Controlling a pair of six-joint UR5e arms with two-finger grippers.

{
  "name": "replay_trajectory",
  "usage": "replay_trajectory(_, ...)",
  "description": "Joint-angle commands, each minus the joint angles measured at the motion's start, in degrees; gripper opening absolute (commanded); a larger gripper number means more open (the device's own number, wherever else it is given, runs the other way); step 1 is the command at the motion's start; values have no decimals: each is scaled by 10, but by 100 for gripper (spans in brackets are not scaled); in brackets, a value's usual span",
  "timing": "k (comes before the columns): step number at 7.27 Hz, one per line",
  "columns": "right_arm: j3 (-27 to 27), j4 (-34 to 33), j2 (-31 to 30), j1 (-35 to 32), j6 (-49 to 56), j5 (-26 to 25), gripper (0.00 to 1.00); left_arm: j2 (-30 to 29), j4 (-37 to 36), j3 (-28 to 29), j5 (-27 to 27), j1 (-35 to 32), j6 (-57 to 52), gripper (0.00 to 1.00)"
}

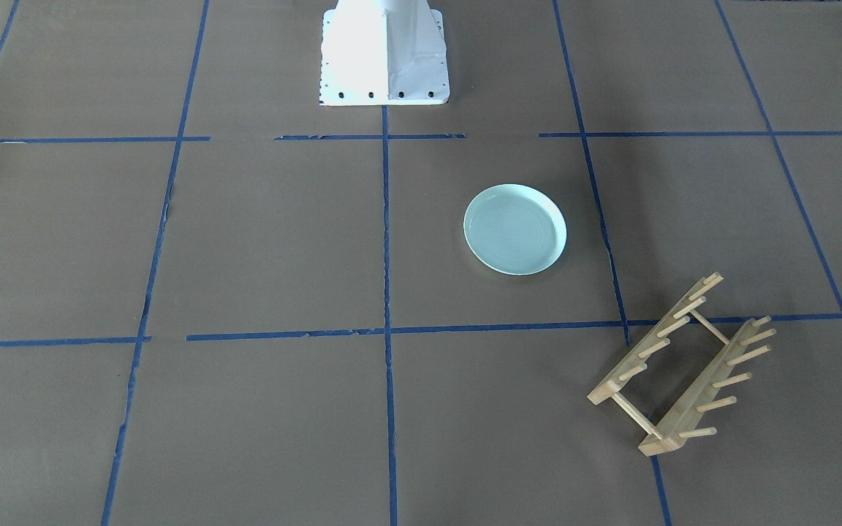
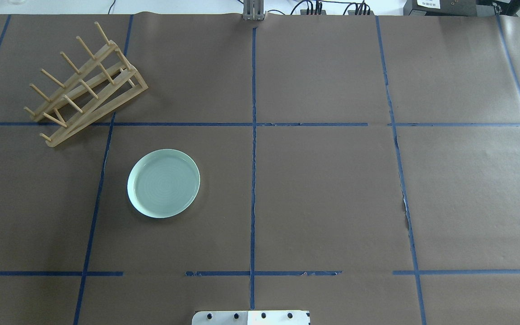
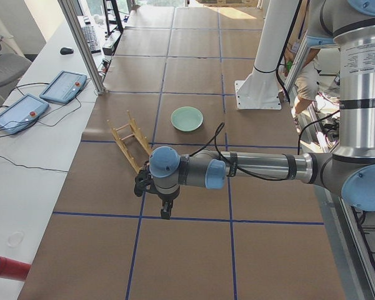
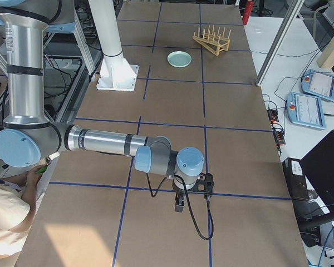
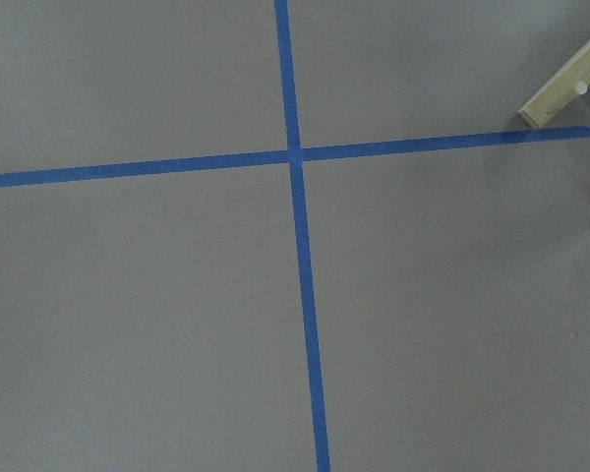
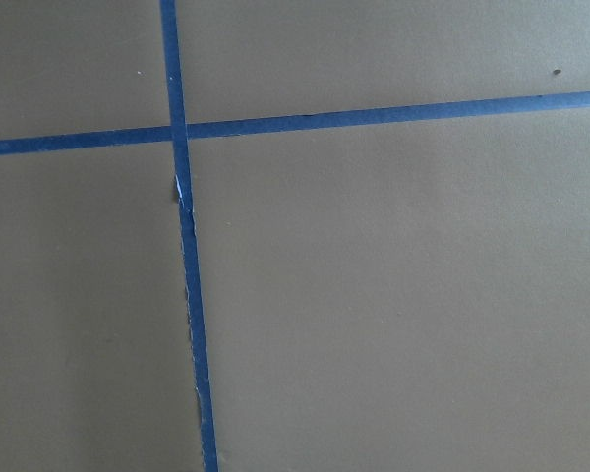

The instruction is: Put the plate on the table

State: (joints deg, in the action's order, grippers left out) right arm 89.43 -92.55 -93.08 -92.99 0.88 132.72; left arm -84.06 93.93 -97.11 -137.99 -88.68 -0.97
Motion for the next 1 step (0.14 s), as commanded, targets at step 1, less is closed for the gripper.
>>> replay_trajectory(1, 0, 0, 0, 0, 0, 0, 100, 0, 0, 2, 4, 0, 0, 100)
